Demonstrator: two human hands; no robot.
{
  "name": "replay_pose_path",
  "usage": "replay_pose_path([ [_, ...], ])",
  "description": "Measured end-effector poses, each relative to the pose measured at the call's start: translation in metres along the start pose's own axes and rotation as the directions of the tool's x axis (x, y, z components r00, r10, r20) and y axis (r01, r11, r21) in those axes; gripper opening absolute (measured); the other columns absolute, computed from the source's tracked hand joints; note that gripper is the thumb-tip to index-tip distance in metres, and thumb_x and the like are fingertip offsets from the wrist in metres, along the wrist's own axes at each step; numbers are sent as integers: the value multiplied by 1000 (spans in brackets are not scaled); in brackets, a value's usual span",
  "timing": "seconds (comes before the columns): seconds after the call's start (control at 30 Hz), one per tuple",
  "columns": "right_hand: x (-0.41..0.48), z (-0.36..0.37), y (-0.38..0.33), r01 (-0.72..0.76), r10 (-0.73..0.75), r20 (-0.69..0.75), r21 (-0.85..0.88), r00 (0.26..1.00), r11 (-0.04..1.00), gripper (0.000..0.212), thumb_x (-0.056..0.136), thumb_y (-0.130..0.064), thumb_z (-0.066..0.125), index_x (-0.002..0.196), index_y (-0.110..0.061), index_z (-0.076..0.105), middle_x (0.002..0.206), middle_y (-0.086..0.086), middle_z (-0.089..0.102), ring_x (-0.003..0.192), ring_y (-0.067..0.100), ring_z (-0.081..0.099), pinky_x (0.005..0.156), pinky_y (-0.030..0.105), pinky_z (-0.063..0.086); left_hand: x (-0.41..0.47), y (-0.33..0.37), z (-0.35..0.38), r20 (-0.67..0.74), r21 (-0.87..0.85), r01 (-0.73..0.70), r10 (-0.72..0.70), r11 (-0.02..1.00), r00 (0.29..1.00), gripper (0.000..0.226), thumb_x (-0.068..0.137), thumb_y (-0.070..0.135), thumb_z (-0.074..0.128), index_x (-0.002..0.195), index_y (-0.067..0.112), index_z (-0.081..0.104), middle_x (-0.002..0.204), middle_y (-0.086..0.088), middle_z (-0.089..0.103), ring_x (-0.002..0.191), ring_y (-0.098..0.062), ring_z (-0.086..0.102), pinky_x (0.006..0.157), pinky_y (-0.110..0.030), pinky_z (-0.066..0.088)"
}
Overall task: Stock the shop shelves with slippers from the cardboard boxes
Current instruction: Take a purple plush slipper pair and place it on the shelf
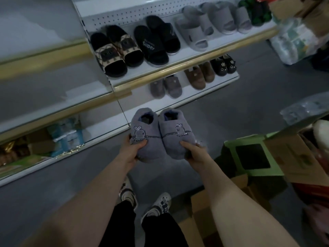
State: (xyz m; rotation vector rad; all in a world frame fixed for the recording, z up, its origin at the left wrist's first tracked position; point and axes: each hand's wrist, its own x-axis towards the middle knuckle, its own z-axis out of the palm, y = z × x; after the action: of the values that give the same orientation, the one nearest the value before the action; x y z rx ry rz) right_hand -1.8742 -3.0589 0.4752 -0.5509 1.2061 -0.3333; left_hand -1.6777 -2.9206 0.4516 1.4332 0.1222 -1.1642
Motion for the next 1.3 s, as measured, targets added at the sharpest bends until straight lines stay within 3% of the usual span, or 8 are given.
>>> replay_pose_path([
  [0.3, 118, 53, 25, -21, 20, -38, -8, 999, 1000, 37, 83, 7, 66, 119, 2, 60, 106, 18, 72, 85, 26, 72, 61, 30, 57, 121, -10, -50, -4, 27, -16, 16, 1000, 1000, 49, 82, 2, 71, 128, 12, 58, 119, -12, 68, 103, -34, 67, 79, -43, 56],
  [0.47, 223, 61, 42, 21, -19, 36, -63, 999, 998, 48, 82, 3, 71, 127, 2, 55, 118, 22, 67, 103, 37, 68, 78, 43, 60, 211, -43, -65, -49, -55, 6, -8, 998, 999, 56, 81, 8, 73, 133, 14, 53, 123, -11, 66, 106, -33, 66, 88, -48, 54],
  [0.57, 289, 69, 50, 66, -58, 60, -135, 996, 989, 47, 82, -3, 75, 125, -5, 56, 118, 15, 68, 104, 32, 68, 84, 42, 59, 269, -63, -76, -111, -103, -16, 4, 995, 994, 54, 82, 8, 72, 132, 14, 52, 120, -8, 67, 104, -30, 67, 83, -45, 57],
  [0.83, 451, 97, 77, 104, -79, 112, -238, 991, 966, 36, 84, -11, 75, 117, -3, 66, 99, 9, 73, 67, 11, 71, 55, 22, 53, 426, -106, -116, -148, -152, -163, 141, 975, 979, 60, 81, 14, 76, 135, 14, 50, 127, -9, 64, 112, -33, 63, 88, -55, 54],
  [0.93, 503, 105, 89, 166, -135, 123, -286, 983, 944, 32, 84, -14, 74, 115, -9, 66, 100, 8, 72, 72, 13, 65, 56, 23, 47, 481, -116, -131, -137, -155, -234, 213, 960, 967, 62, 75, 20, 75, 133, 13, 53, 127, -10, 64, 112, -35, 63, 86, -55, 54],
  [1.07, 559, 118, 104, 208, -174, 148, -252, 974, 945, 22, 88, -15, 71, 107, -12, 61, 83, 4, 65, 65, 12, 55, 48, 20, 43, 543, -126, -149, -222, -182, -302, 261, 936, 940, 49, 89, 7, 64, 136, 10, 48, 127, -12, 61, 109, -36, 62, 78, -49, 56],
  [1.2, 594, 124, 117, 211, -184, 130, -240, 974, 947, 23, 91, -15, 69, 110, -10, 58, 88, 7, 62, 67, 15, 55, 47, 20, 49, 581, -128, -154, -292, -139, -360, 309, 923, 905, 59, 90, 5, 64, 142, 9, 37, 135, -9, 51, 118, -32, 54, 97, -51, 49],
  [1.3, 603, 124, 122, 216, -188, 133, -247, 973, 945, 33, 92, -14, 68, 122, -15, 55, 103, 11, 62, 74, 18, 58, 50, 23, 52, 598, -120, -151, -365, -32, -427, 387, 903, 847, 60, 86, 1, 67, 140, 8, 41, 135, -11, 53, 116, -29, 55, 100, -46, 46],
])
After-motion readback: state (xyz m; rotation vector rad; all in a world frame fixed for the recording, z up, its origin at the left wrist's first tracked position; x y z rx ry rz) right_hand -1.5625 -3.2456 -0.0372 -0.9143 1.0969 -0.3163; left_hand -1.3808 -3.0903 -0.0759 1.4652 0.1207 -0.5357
